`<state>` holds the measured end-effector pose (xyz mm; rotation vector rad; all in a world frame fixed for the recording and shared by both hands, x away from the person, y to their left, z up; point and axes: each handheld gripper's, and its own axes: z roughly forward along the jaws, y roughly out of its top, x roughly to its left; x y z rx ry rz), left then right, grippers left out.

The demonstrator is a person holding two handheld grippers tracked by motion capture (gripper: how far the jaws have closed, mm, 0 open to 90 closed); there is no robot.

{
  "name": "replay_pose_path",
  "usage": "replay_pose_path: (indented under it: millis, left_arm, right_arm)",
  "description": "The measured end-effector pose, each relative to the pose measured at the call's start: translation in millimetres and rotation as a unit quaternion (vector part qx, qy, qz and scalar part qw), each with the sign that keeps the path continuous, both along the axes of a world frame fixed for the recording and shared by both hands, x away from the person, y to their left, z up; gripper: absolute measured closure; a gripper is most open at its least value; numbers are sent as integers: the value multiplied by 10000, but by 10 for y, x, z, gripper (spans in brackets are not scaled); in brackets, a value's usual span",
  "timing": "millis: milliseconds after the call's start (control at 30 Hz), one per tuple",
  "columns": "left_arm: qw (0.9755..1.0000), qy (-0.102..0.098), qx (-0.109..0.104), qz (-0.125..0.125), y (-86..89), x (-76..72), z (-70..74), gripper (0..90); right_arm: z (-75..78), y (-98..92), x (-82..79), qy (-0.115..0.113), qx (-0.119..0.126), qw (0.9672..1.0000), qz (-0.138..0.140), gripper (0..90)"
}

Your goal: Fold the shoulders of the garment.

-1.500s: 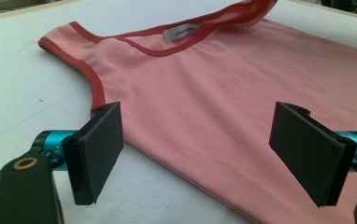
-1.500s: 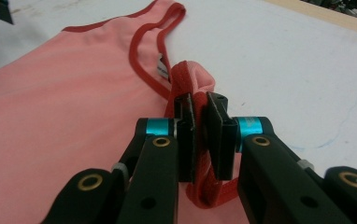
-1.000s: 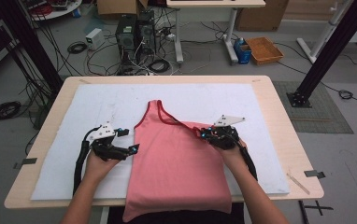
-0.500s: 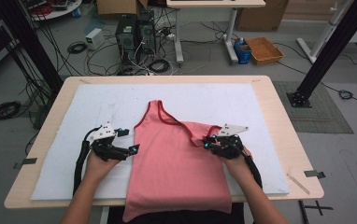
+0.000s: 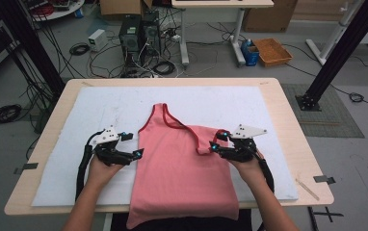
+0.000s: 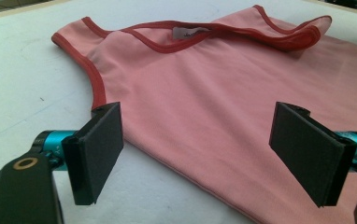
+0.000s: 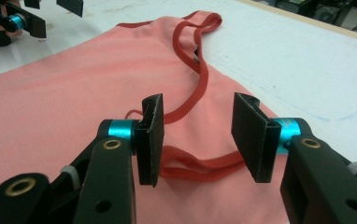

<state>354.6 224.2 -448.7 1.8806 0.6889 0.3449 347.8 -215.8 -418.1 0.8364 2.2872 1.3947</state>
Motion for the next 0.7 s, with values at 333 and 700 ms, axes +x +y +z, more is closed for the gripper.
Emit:
replay_pose_path:
  millis: [333, 700]
  left_arm:
    - [10000, 10, -19, 2, 6, 4, 1, 179]
    - [10000, 18, -18, 2, 10, 7, 1, 179]
  right_arm:
    - [-133, 231, -20, 119, -526, 9970, 559, 699]
    - [-318, 297, -75, 450, -1088, 9895, 837, 867]
